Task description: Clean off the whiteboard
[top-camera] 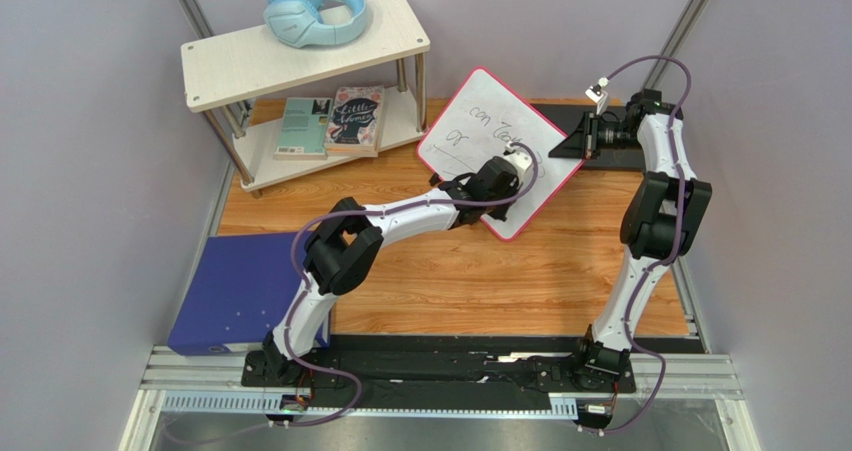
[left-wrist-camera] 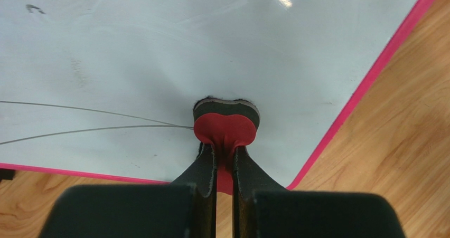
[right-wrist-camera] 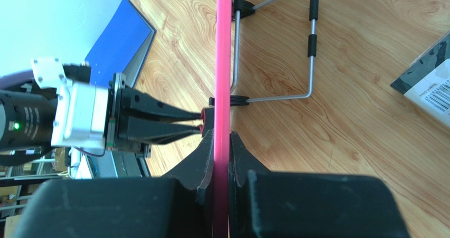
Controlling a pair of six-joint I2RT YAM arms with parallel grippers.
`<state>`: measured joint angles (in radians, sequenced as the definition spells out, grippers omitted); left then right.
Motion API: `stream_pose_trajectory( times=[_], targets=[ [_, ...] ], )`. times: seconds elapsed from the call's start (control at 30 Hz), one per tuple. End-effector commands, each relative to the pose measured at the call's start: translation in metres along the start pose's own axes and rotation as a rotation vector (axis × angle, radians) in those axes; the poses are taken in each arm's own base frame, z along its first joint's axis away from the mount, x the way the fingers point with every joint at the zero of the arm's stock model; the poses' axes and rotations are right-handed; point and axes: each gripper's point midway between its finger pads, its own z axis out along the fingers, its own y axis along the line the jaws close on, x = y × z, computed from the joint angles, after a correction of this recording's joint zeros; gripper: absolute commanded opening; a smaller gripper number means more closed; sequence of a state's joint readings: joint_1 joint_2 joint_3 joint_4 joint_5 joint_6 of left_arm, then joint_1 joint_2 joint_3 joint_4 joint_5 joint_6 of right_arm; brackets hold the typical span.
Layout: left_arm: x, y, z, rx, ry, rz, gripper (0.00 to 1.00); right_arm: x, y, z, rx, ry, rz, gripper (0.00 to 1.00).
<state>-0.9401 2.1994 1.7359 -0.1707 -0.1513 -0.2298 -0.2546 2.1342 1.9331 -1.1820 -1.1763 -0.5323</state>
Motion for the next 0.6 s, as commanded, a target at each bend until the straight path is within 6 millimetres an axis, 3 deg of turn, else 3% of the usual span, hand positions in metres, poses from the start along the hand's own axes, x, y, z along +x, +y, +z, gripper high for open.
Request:
stream_pose_trajectory(
  times=[0.0, 0.4, 0.57],
  targets=[
    [-0.02, 0.051, 0.009, -0.129, -0.042, -0.061, 0.0, 0.031, -0.013, 0.019, 0.047, 0.145, -0.036, 0.0],
    [-0.008, 0.114, 0.016, -0.222, 0.008, -0.175, 0.0, 0.033, -0.013, 0.019, 0.044, 0.149, -0.035, 0.0],
    [0.001, 0.13, 0.017, -0.233, 0.031, -0.277, 0.0, 0.033, -0.013, 0.019, 0.043, 0.149, -0.037, 0.0]
  ],
)
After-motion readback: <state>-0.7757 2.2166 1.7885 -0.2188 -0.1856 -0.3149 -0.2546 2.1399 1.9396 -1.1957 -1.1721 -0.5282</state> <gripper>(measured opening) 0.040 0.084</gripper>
